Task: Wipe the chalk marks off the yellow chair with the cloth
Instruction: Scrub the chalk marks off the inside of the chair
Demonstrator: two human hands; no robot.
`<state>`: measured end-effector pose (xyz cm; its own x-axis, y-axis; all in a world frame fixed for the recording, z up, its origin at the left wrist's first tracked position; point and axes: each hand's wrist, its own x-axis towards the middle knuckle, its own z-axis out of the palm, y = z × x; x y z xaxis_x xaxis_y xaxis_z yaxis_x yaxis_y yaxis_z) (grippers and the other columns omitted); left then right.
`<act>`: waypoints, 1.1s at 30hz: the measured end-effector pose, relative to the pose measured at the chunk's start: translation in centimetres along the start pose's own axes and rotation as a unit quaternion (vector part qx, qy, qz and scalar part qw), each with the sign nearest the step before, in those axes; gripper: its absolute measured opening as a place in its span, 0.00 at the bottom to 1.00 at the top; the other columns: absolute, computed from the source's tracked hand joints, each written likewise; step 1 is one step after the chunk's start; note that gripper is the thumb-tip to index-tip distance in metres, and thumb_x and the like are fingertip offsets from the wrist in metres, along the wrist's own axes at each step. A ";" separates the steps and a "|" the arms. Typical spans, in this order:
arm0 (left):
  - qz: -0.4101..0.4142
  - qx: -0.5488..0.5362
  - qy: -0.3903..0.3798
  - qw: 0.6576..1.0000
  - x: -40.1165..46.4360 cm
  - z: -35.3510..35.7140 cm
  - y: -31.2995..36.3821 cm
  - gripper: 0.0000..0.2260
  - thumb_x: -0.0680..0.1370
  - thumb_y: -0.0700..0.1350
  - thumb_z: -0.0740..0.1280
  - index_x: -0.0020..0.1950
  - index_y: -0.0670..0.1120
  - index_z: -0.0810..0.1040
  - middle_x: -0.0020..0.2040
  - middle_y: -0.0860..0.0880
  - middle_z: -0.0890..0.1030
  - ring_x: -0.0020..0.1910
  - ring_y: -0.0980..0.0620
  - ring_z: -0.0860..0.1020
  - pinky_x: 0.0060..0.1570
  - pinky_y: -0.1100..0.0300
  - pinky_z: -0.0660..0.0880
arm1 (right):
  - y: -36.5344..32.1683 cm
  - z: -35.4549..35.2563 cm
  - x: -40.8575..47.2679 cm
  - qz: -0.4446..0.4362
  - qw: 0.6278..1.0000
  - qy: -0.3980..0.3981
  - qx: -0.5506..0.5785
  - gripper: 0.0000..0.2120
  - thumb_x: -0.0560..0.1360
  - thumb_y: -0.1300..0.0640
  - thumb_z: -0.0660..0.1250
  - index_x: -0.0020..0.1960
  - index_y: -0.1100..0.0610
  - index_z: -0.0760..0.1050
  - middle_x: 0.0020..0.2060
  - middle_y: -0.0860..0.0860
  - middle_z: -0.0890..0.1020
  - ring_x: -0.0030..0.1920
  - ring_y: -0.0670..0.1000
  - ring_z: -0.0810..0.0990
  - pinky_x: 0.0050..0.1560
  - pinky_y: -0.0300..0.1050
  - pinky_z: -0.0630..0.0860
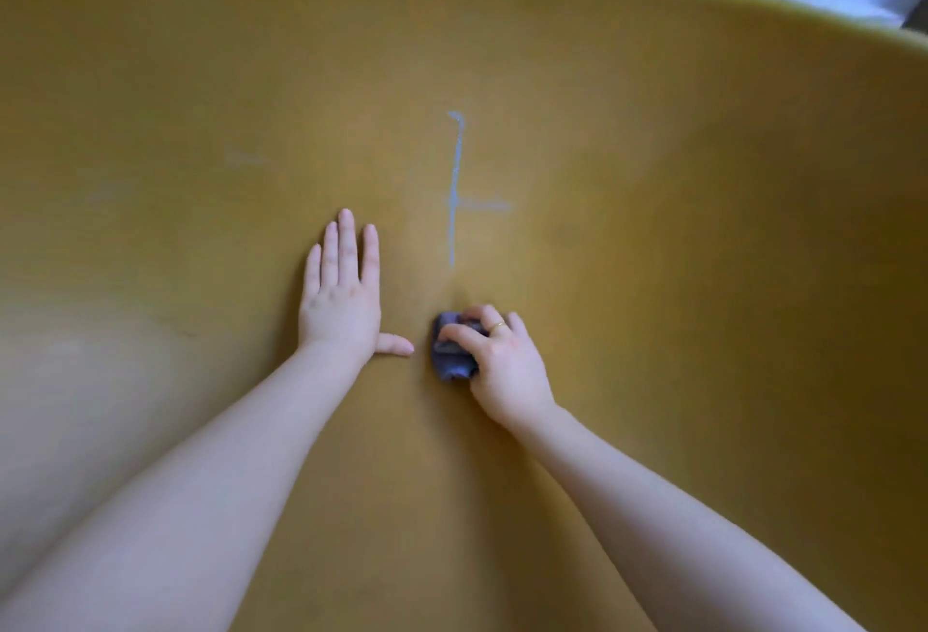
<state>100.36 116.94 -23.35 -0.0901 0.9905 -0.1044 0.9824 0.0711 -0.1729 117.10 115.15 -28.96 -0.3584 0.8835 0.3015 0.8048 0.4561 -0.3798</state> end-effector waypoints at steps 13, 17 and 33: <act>0.002 -0.014 0.019 1.000 0.6 0.9 0.2 0.62 0.61 0.70 0.69 0.75 0.40 0.32 0.74 0.37 0.31 0.75 0.41 0.36 0.73 0.53 0.41 | 1.3 -1.9 8.0 0.170 0.957 0.230 -0.045 0.20 0.69 0.68 0.60 0.56 0.52 0.76 0.58 0.55 0.75 0.46 0.58 0.72 0.41 0.43 0.66; 0.001 -0.026 0.035 0.999 0.7 1.3 0.2 0.62 0.61 0.67 0.71 0.75 0.41 0.34 0.74 0.38 0.32 0.75 0.42 0.37 0.73 0.53 0.40 | -1.4 2.2 4.5 0.037 0.984 0.172 -0.039 0.16 0.64 0.59 0.59 0.46 0.51 0.80 0.47 0.53 0.81 0.34 0.56 0.74 0.33 0.39 0.72; 0.002 -0.028 0.032 0.999 0.9 2.0 -0.1 0.62 0.61 0.71 0.69 0.74 0.45 0.30 0.73 0.41 0.27 0.75 0.45 0.34 0.73 0.54 0.39 | 5.5 -3.9 8.6 0.056 0.958 0.273 -0.063 0.21 0.66 0.68 0.63 0.55 0.52 0.79 0.55 0.57 0.77 0.44 0.61 0.75 0.38 0.46 0.69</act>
<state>99.81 117.62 -25.39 -0.0772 0.9961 -0.0418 0.9905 0.0719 -0.1170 120.26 124.86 -25.06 0.0067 0.7227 0.6911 0.8868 0.3150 -0.3380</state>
